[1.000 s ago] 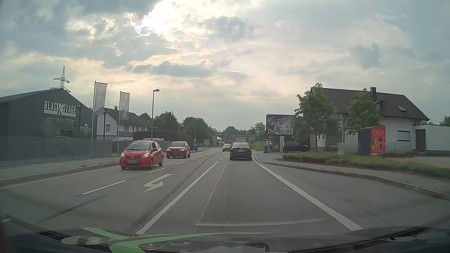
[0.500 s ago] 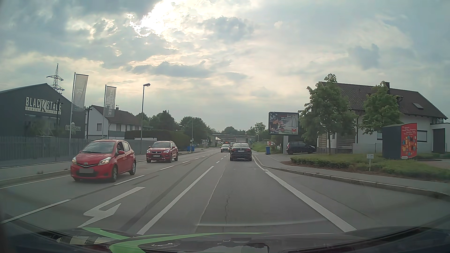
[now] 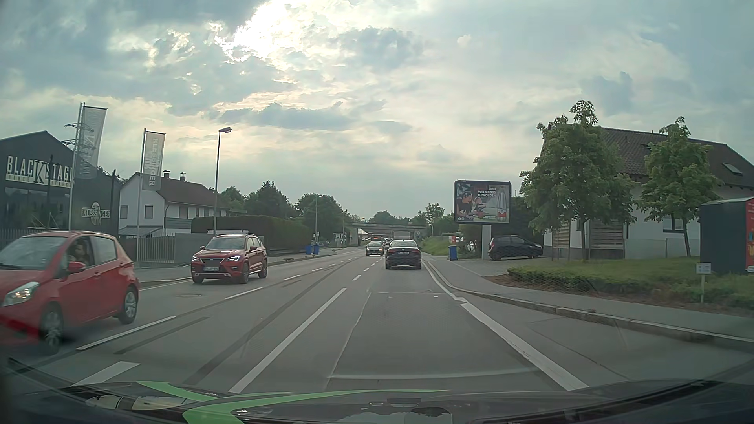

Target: Follow the waypoints while adhering to traffic rules and regulations

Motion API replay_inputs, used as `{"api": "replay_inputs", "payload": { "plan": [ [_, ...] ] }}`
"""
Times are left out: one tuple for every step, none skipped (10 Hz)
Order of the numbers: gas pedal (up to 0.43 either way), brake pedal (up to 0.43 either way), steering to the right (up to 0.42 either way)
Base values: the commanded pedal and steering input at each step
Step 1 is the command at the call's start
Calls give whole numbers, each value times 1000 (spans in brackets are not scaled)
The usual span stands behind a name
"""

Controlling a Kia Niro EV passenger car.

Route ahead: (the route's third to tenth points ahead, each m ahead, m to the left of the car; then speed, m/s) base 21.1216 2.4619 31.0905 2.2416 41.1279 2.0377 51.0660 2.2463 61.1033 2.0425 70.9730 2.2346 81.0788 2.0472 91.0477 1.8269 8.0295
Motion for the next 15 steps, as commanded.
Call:
{"api": "replay_inputs", "payload": {
  "plan": [
    [118,0,6],
    [118,0,6],
    [118,0,6],
    [118,0,6],
    [118,0,6],
    [118,0,6],
    [118,0,6],
    [118,0,6],
    [118,0,6],
    [118,0,6],
    [130,0,6],
    [130,0,6],
    [130,0,6],
    [130,0,6],
    [138,0,6]
  ]
}}
